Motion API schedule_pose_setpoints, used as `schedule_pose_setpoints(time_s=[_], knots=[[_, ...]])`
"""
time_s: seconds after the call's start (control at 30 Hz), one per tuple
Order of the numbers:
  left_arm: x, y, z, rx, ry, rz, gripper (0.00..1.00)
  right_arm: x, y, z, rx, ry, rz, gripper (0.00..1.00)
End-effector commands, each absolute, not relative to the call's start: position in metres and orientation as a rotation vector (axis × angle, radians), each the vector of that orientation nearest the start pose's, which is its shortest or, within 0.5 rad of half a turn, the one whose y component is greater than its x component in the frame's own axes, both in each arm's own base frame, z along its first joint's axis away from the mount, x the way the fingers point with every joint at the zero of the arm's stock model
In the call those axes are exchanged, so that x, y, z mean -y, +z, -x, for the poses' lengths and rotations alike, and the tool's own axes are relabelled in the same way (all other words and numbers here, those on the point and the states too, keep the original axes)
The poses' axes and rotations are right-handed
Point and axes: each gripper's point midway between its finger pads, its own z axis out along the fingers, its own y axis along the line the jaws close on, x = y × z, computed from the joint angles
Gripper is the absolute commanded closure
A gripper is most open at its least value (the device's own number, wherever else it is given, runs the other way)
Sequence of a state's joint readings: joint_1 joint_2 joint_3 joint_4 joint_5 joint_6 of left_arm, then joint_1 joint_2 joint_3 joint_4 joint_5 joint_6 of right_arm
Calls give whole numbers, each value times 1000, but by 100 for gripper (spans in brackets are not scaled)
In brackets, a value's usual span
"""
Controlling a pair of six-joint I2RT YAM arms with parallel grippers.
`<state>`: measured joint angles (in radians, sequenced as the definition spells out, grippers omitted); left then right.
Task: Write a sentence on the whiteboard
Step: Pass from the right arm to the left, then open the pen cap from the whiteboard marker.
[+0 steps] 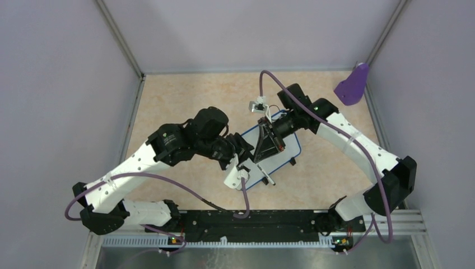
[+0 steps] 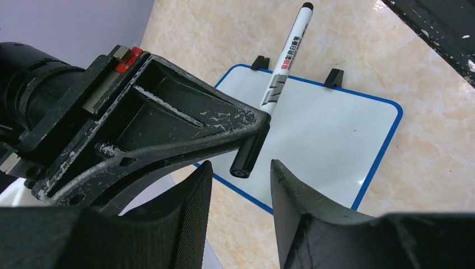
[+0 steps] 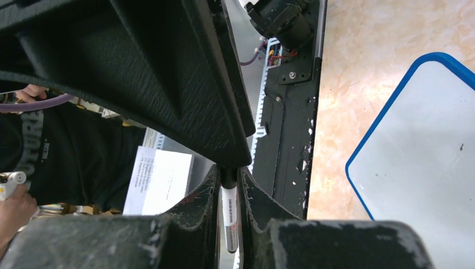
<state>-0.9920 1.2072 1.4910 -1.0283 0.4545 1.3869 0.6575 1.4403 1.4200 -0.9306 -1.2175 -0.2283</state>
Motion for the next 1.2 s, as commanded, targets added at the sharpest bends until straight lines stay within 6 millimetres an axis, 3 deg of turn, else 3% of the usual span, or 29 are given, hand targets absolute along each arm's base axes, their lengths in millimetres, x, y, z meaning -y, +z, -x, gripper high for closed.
schedule_pose_setpoints(time_s=[0.0, 0.27, 0.5, 0.57, 0.63, 0.7, 0.83, 0.93, 1.07, 1.17], knots=[[298, 313, -141, -555, -287, -2169, 54, -305, 299, -119, -1791, 1775, 1441, 100], [299, 300, -139, -537, -253, -2232, 64, -307, 301, -118, -1795, 1828, 1427, 100], [298, 298, -142, -598, -253, -2204, 91, -306, 303, -117, -1789, 1835, 1424, 99], [299, 303, -146, -674, -255, -2134, 100, -303, 306, -124, -1789, 1817, 1397, 77], [300, 307, -152, -765, -263, -2053, 100, -297, 311, -138, -1795, 1789, 1338, 53], [295, 302, -154, -850, -268, -2027, 100, -287, 319, -156, -1791, 1763, 1264, 39], [288, 309, -165, -1115, -416, -1829, 100, -261, 333, -189, -1795, 1688, 1098, 28], [280, 321, -182, -1277, -553, -1635, 100, -244, 343, -210, -1799, 1630, 950, 27], [269, 337, -199, -1384, -675, -1423, 100, -220, 345, -234, -1845, 1551, 775, 27], [266, 343, -199, -1407, -741, -1325, 100, -216, 339, -239, -1889, 1517, 723, 28]])
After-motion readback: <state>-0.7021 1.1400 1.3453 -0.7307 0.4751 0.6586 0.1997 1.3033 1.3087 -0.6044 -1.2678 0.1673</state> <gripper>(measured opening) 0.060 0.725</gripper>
